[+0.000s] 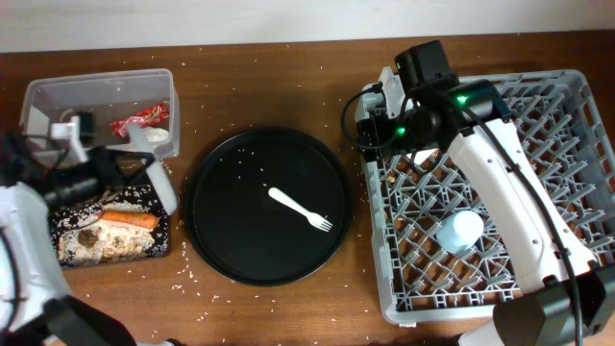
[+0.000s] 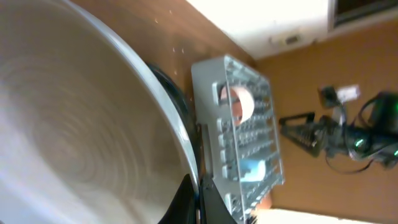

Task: Sort waste into correct bins and load items into the dishwasher rack
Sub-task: 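Carry the plate left and tip scraps onto the flat black tray, then set the white plate back on the round black tray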

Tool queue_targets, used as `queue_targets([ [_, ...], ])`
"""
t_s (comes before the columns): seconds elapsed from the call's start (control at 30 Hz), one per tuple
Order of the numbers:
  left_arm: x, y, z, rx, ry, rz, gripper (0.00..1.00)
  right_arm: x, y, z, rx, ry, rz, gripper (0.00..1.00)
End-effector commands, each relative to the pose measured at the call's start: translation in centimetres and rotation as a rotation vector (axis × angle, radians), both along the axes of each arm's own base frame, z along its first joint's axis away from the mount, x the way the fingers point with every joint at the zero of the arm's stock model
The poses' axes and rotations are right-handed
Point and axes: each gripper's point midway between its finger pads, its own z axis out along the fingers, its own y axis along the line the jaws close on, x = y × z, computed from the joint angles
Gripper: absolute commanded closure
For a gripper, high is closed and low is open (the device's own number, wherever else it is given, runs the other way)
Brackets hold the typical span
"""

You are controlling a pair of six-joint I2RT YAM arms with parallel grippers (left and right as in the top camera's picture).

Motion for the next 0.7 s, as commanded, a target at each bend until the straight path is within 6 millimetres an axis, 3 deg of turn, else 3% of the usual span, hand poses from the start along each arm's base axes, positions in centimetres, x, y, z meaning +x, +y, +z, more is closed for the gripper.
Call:
queue_targets([
  [0.0, -1.5, -4.2, 0.5, 0.231, -0.003, -0.109, 1.00, 0.4, -0.3, 0.2, -0.007, -0.011, -0.003, 0.09],
  [0.13, -2.2, -9.2, -2.6, 0.467, 0.056, -0.295, 1.00, 0.4, -0.3, 0.2, -0.007, -0.011, -0.003, 0.09],
  [0.3, -2.8, -11.7, -7.7, 0.805, 0.188, -0.404, 1.00, 0.4, -0.3, 0.2, -0.007, -0.011, -0.003, 0.09],
  [0.57, -5.0, -18.8, -14.3, 0.873, 0.284, -0.687, 0.99, 0.4, -0.3, 0.2, -0.007, -0.011, -0.003, 0.09],
  [0.6, -5.2, -19.0, -14.5, 0.875, 0.289, -0.698, 0.93, 0.4, -0.3, 0.2, -0.007, -0.011, -0.003, 0.09],
  [0.63, -5.4, -19.3, -14.7, 0.877, 0.291, -0.710, 0.72, 0.4, -0.3, 0.2, -0.007, -0.012, -0.004, 0.09],
  [0.67, -5.3, -19.3, -14.7, 0.876, 0.295, -0.703, 0.63, 0.4, -0.3, 0.2, -0.007, -0.012, -0.004, 0.09],
])
